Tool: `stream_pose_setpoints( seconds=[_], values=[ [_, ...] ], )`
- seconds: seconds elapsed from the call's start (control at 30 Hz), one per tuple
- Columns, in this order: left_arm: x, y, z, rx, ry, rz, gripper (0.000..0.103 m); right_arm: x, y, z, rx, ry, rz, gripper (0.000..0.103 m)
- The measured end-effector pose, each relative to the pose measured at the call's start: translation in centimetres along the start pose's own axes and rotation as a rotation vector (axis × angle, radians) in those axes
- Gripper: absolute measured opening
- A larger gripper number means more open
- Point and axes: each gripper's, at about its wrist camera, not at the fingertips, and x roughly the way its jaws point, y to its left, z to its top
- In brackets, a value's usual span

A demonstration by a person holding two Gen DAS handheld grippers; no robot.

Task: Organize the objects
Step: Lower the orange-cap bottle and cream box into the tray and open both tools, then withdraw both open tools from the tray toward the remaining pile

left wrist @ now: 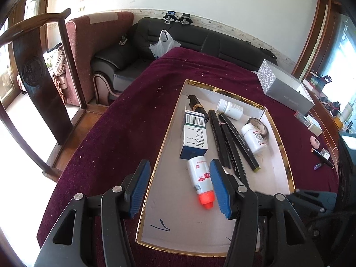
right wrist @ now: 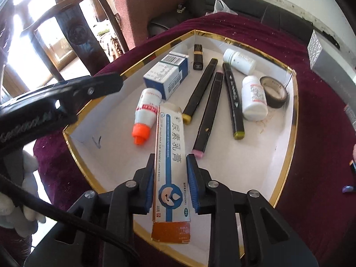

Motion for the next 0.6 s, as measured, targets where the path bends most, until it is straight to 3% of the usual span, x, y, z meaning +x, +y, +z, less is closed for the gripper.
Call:
stream_pose_setpoints(
  seconds=[0.13, 0.33, 0.47, 0.6],
  values=[
    [-0.5, -0.3, -0.2, 0.0, -0.002, 0.002, 0.05, 0.9, -0.2, 1.2, 0.0, 0.012, 0.012, 0.023],
    [-1.3, -1.2, -0.2, 0.017, -0.008, 0.018, 0.053, -0.5, -0.9, 0.4, 0.042, -0.02, 0.111, 0.027],
    [-2.0, -2.5, -0.5, 0.044, -0.014, 0.022, 0.053, -3.4, -3.0, 0.1, 0.109, -0.098, 0.125, 0.047],
    [-2.7, -4.1, -0.7, 0.072, -0.025, 0.021, 0.053, -6.7, -6.2, -0.5, 0.188, -0.191, 0.105, 0.056]
  ],
)
